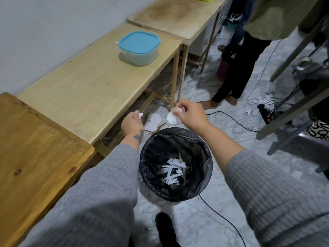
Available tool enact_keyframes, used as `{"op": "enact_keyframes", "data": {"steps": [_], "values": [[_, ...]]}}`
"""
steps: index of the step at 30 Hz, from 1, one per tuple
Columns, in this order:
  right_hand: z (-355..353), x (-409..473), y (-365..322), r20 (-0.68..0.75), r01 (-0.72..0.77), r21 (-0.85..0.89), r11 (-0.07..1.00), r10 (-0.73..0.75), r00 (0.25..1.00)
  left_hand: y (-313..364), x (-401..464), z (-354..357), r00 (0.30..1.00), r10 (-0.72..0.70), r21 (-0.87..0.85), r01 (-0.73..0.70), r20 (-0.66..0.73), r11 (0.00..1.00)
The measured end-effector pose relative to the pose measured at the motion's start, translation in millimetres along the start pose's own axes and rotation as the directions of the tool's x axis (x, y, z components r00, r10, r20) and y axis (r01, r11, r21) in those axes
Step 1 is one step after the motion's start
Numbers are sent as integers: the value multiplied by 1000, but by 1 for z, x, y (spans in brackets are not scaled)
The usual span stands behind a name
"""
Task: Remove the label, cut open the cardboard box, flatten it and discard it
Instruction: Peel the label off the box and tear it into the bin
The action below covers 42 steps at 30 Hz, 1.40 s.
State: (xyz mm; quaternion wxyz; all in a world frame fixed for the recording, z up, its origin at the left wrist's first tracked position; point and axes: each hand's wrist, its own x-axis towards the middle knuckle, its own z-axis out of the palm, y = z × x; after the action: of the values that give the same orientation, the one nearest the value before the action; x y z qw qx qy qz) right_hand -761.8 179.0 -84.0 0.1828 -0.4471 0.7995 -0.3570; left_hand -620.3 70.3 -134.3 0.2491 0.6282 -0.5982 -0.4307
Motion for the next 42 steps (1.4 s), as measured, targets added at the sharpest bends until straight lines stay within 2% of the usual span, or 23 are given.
{"op": "enact_keyframes", "data": {"steps": [2, 5, 8, 11, 14, 17, 20, 22, 24, 26, 28, 30, 32, 35, 38, 42], "values": [[-7, -1, 15, 40, -56, -30, 998, 57, 998, -2, -2, 6, 989, 35, 29, -40, 142, 999], [4, -7, 28, 52, -117, 29, 993, 116, 992, -1, -19, 24, 937, 65, 79, -98, 344, 992], [22, -11, 41, 71, -164, 22, 986, 162, 984, -14, -25, 37, 924, 93, 143, -156, 372, 977], [38, -14, 60, 89, -215, 42, 976, 211, 973, -34, -23, 49, 900, 156, 117, -221, 407, 968], [58, -16, 85, 127, -233, 17, 972, 229, 965, -54, -19, 65, 887, 142, 180, -242, 439, 953], [86, -14, 122, 182, -249, -80, 965, 260, 948, -81, -13, 89, 860, 97, 235, -243, 501, 941], [114, -16, 157, 222, -331, -97, 939, 345, 912, -112, -4, 115, 858, -28, 364, -188, 513, 912], [132, -20, 180, 246, -396, -82, 915, 404, 881, -131, 0, 131, 828, -138, 385, -99, 543, 918], [148, -24, 200, 256, -464, -61, 884, 463, 849, -145, 1, 140, 808, -186, 438, -98, 560, 894], [159, -29, 216, 254, -544, 9, 839, 524, 813, -158, 2, 147, 798, -147, 429, -150, 584, 891], [165, -32, 224, 248, -625, 107, 773, 588, 770, -167, -1, 151, 804, -142, 422, -145, 578, 895], [169, -34, 229, 234, -663, 193, 723, 622, 747, -171, -4, 154, 806, -151, 446, -151, 573, 882], [173, -34, 232, 232, -677, 268, 686, 636, 736, -172, -8, 156, 787, -125, 477, -231, 605, 848], [171, -33, 232, 232, -692, 307, 654, 653, 721, -170, -11, 160, 805, -72, 485, -279, 588, 829], [164, -30, 225, 294, -702, 372, 607, 640, 710, -168, -12, 163, 817, 13, 477, -350, 576, 807], [160, -26, 222, 323, -723, 350, 595, 648, 690, -165, -14, 163, 837, 137, 474, -427, 530, 770]]}}
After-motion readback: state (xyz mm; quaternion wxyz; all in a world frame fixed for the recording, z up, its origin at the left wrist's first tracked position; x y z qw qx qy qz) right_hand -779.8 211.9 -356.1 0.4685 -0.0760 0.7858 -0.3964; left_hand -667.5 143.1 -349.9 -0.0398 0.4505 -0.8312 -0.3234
